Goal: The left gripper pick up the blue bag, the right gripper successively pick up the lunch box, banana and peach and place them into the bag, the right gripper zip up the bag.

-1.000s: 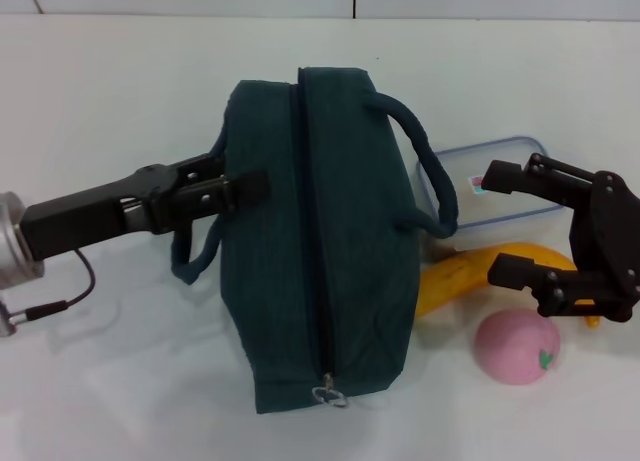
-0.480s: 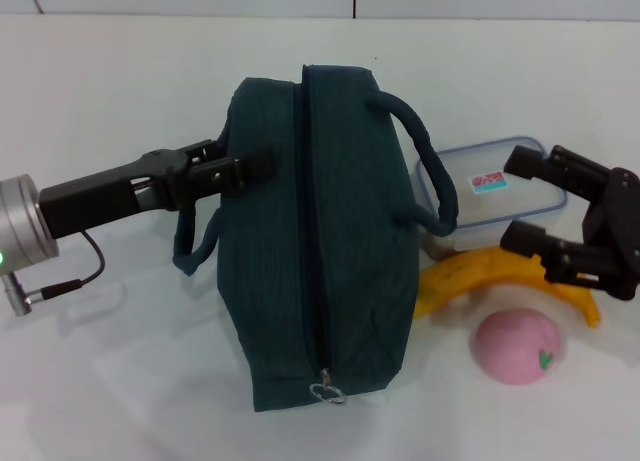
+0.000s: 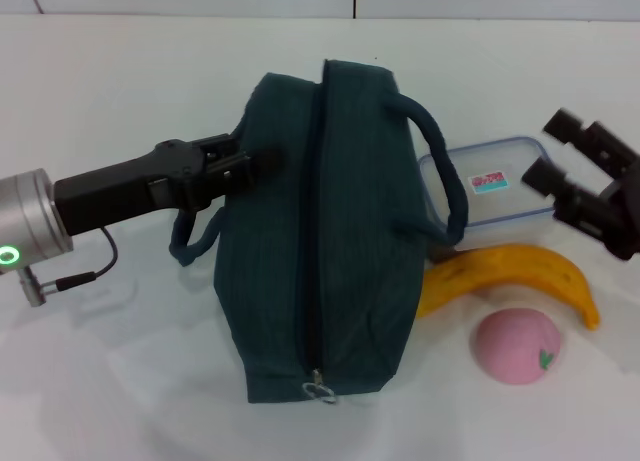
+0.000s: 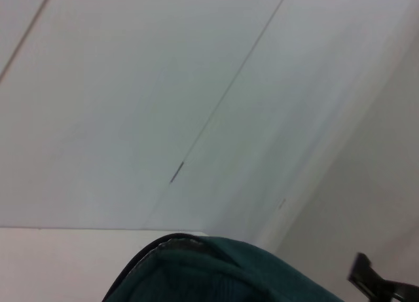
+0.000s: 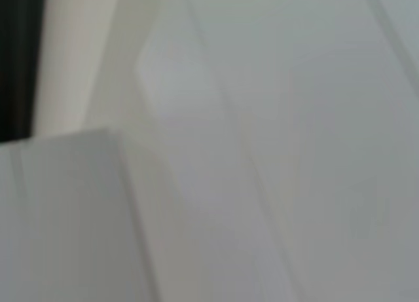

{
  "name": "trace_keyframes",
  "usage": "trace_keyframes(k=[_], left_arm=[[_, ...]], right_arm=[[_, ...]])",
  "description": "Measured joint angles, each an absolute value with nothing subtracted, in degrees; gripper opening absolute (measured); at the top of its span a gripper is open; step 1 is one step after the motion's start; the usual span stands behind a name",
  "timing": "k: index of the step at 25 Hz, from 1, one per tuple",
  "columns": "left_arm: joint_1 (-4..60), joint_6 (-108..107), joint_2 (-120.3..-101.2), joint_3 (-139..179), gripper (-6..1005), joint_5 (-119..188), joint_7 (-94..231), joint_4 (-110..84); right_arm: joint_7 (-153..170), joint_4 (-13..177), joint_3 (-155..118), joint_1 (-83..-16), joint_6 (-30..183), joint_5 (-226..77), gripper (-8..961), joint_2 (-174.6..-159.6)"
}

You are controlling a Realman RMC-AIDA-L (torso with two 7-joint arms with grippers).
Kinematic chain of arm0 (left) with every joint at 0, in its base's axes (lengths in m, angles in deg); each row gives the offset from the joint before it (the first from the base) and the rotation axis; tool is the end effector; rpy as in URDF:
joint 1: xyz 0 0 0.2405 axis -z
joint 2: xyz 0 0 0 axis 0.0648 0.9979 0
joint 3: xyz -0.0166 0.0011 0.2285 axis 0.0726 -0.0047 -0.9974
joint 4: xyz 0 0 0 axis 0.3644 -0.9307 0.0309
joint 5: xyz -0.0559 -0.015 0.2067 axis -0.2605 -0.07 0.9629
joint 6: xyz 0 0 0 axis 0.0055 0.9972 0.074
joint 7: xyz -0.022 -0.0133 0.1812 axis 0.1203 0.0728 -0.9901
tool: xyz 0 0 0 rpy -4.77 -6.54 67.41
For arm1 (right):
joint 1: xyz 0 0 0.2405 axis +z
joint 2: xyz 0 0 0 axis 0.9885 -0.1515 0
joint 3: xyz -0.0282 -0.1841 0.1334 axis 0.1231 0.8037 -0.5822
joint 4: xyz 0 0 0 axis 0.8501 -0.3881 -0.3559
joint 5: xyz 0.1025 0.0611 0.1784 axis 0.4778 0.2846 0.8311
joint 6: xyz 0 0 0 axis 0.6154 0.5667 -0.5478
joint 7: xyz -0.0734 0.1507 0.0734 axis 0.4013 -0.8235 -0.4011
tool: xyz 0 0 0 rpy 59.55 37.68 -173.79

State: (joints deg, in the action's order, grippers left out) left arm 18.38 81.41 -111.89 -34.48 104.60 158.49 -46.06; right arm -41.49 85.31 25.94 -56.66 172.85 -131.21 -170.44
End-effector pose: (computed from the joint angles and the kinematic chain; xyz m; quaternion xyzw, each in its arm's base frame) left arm -0.2123 0.3177 -0.0081 -0.8557 -0.3306 -0.3891 0.0847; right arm 0.2157 0.2785 -0.0063 -0.8027 0.1913 0.5328 0.1874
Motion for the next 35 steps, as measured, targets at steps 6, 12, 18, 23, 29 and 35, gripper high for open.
trace_keyframes(k=[6,12,18,23,29,35], left_arm=[[18.91,81.44,-112.05,-33.86,291,104.26,158.59,-45.81],[20.43,81.93,-111.73,-33.43,170,104.10,159.25,-46.17],[20.82,81.69,-111.65,-33.50,59,104.69,159.00,-46.00],[20.84,81.63,-111.59,-33.42,41,104.67,158.93,-45.94],[20.93,81.59,-111.52,-33.38,41,104.65,158.74,-46.19],[21.48,81.53,-111.49,-33.37,40,104.73,158.69,-46.23]], right_arm=[[-42.44,75.85,25.49,-54.49,170.40,-123.04,870,-170.59],[-51.53,68.83,14.97,-54.68,162.76,-120.14,869,-170.57],[-59.36,66.04,8.55,-56.71,158.14,-120.45,869,-170.58],[-64.68,65.34,6.65,-57.13,155.68,-120.51,869,-170.58],[-70.95,64.97,6.12,-54.29,148.73,-121.51,869,-170.58],[-74.29,63.54,5.46,-51.47,144.14,-123.92,869,-170.58]])
